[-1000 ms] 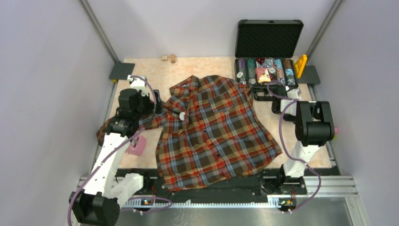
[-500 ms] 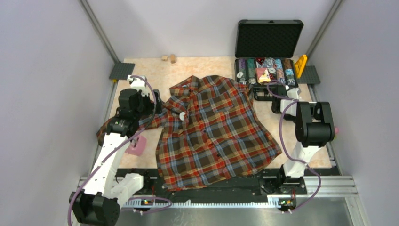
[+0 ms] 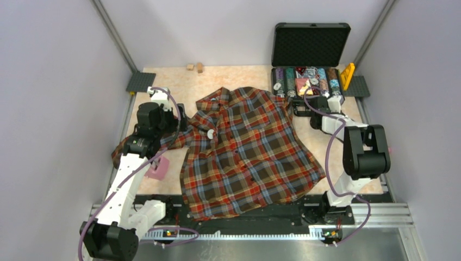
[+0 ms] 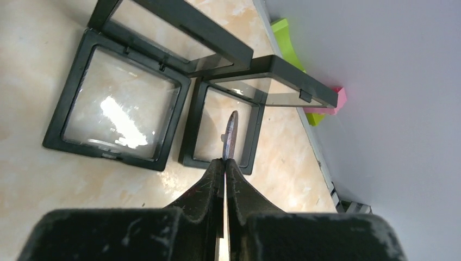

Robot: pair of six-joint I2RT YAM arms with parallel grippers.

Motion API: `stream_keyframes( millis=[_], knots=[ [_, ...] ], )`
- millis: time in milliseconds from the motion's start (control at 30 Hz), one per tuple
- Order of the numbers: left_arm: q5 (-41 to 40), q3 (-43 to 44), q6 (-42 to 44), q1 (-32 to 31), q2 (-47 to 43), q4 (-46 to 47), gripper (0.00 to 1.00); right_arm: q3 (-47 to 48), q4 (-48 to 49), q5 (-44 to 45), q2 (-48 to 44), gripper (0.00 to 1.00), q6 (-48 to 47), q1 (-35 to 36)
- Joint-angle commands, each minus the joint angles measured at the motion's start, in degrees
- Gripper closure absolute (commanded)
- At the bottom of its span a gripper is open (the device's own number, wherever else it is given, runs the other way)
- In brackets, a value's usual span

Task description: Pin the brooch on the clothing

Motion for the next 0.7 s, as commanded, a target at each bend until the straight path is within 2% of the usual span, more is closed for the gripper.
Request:
stream_keyframes(
  millis=[0, 167, 433, 533, 667],
  knots=[
    [0.7, 0.1, -0.4, -0.2, -0.9, 2.2, 0.02, -0.6, -1.0, -0.9, -4.6, 1.0, 2.2, 2.3],
    [6.3, 0.4, -1.7, -0.4, -0.6, 2.4, 0.03, -1.8, -2.0, -4.1, -9.8, 1.0, 3.2, 5.0],
    [13.1, -1.2, -8.1, -2.3, -1.0, 2.9, 0.06, -1.0, -5.6, -16.8, -16.7, 1.0, 3.5, 11.9],
    [14.2, -2.6, -10.4, -5.8, -1.2, 3.0, 0.06, -0.6, -5.5, -26.6, -19.4, 1.0, 3.1, 14.7],
    [14.3, -6.4, -15.4, -13.7, -1.7, 6.7, 0.06, -1.1, -4.8, -42.0, -23.1, 1.0, 3.2, 17.9]
  ],
)
